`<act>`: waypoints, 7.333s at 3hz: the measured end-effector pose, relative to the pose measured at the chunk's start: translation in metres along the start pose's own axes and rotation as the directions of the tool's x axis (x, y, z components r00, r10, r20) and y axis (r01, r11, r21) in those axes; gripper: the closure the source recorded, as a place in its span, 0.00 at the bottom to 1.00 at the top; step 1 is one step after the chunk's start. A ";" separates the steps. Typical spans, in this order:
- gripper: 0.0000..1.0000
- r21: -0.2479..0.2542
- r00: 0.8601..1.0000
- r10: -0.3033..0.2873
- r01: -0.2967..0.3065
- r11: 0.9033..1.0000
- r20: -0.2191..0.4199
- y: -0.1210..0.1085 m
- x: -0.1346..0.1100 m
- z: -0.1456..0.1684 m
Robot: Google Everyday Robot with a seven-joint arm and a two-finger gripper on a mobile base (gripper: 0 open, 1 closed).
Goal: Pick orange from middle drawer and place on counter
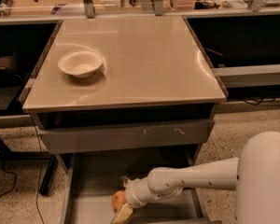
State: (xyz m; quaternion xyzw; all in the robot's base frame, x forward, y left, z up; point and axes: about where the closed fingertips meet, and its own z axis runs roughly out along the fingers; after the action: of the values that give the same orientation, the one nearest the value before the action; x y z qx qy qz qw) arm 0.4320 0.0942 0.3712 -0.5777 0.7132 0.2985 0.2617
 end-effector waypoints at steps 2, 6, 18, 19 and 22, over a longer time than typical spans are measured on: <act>0.41 0.000 1.000 0.000 0.000 1.000 0.000 0.000 0.000 0.000; 1.00 -0.007 0.995 0.094 -0.094 0.996 0.022 0.004 -0.025 -0.034; 1.00 0.379 0.995 -0.042 0.005 0.926 0.089 -0.029 -0.266 -0.400; 1.00 0.375 0.993 -0.059 0.017 0.927 0.101 -0.057 -0.286 -0.418; 1.00 0.334 0.985 -0.086 0.030 0.942 0.153 -0.144 -0.332 -0.436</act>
Offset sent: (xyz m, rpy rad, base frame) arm 0.0000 0.0000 0.0000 0.0000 0.0000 0.0000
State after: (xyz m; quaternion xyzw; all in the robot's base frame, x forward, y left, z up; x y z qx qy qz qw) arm 0.6260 -0.0239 0.8903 -0.5198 0.7116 0.2136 0.4217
